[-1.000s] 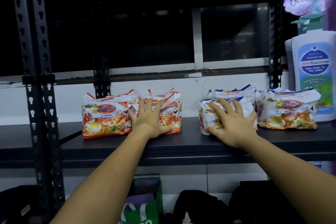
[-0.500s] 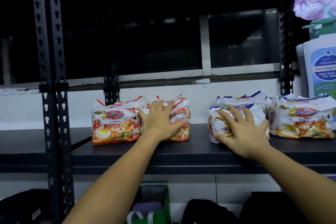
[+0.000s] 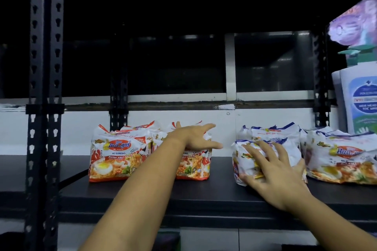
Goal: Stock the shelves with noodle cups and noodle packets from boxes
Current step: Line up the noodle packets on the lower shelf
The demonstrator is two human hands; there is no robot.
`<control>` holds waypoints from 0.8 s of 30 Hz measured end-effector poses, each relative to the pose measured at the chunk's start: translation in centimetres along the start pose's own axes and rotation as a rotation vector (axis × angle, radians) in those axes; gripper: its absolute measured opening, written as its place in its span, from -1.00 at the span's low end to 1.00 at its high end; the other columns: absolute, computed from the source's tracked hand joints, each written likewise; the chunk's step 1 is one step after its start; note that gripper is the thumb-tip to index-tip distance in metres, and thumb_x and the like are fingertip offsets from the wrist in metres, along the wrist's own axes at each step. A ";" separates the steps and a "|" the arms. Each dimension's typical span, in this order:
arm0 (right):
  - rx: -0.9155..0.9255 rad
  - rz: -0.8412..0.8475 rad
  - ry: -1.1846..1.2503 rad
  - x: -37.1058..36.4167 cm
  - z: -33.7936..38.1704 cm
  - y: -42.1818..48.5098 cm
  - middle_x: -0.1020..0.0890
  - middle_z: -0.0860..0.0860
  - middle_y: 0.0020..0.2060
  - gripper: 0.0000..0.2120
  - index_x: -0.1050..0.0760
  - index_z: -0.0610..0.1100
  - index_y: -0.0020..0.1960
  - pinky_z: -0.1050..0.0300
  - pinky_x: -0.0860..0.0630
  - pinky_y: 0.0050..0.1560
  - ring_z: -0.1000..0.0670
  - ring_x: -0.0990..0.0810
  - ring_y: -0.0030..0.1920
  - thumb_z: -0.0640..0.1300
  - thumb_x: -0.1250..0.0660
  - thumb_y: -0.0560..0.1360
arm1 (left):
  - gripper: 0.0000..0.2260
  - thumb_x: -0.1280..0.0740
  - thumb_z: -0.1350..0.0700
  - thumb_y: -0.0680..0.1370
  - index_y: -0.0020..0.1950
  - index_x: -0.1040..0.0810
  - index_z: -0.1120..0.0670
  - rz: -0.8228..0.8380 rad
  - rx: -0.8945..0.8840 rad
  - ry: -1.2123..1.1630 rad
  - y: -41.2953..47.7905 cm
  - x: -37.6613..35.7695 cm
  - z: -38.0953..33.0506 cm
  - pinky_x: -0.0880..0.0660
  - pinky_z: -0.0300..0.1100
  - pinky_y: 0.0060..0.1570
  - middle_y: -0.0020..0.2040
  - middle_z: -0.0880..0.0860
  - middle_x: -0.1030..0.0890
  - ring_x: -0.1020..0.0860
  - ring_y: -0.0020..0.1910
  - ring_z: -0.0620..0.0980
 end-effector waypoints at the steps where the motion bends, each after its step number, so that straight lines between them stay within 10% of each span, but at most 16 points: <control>1: 0.002 0.002 0.004 0.0 -0.1 0.0 0.17 0.26 0.61 -0.27 0.25 0.39 0.54 -0.47 -0.04 0.42 -0.02 0.25 0.61 0.53 0.03 0.49 | -0.10 -0.16 -0.64 0.35 0.61 0.02 -0.38 0.025 0.016 -0.007 0.1 -0.5 0.1 0.07 0.39 0.53 0.64 -0.04 -0.27 -0.23 0.61 0.14; 11: 0.000 -0.012 0.014 0.1 -0.1 0.1 0.17 0.28 0.59 -0.20 0.27 0.39 0.52 -0.47 -0.04 0.43 -0.01 0.25 0.60 0.58 0.21 0.34 | -0.01 -0.16 -0.65 0.35 0.64 0.16 -0.31 -0.010 0.094 0.028 -0.6 -0.2 1.8 0.24 0.40 0.52 0.61 0.01 -0.33 -0.27 0.59 0.20; 17: 0.015 -0.020 0.020 0.1 -0.1 0.0 0.14 0.26 0.60 -0.27 0.21 0.38 0.55 -0.47 -0.05 0.42 -0.02 0.24 0.61 0.52 -0.01 0.49 | 0.01 -0.11 -0.66 0.36 0.67 0.05 -0.20 -0.135 0.103 0.089 -0.6 0.0 1.6 0.19 0.41 0.51 0.54 0.03 -0.44 -0.37 0.53 0.19; 24: 0.016 -0.053 0.021 0.4 0.1 0.0 0.10 0.23 0.61 -0.28 0.21 0.38 0.54 -0.47 -0.05 0.41 -0.04 0.23 0.61 0.51 -0.02 0.50 | -0.15 -0.11 -0.54 0.50 0.62 -0.23 -0.02 -0.335 0.003 0.192 -2.6 1.8 -0.6 -0.20 0.20 0.50 0.46 0.05 -0.53 -0.49 0.42 0.12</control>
Point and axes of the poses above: each hand's wrist, its own y-axis towards the middle knuckle, its own x-axis out of the back of the hand, z = x × y, the point moved 9 cm from there along y, towards the middle knuckle
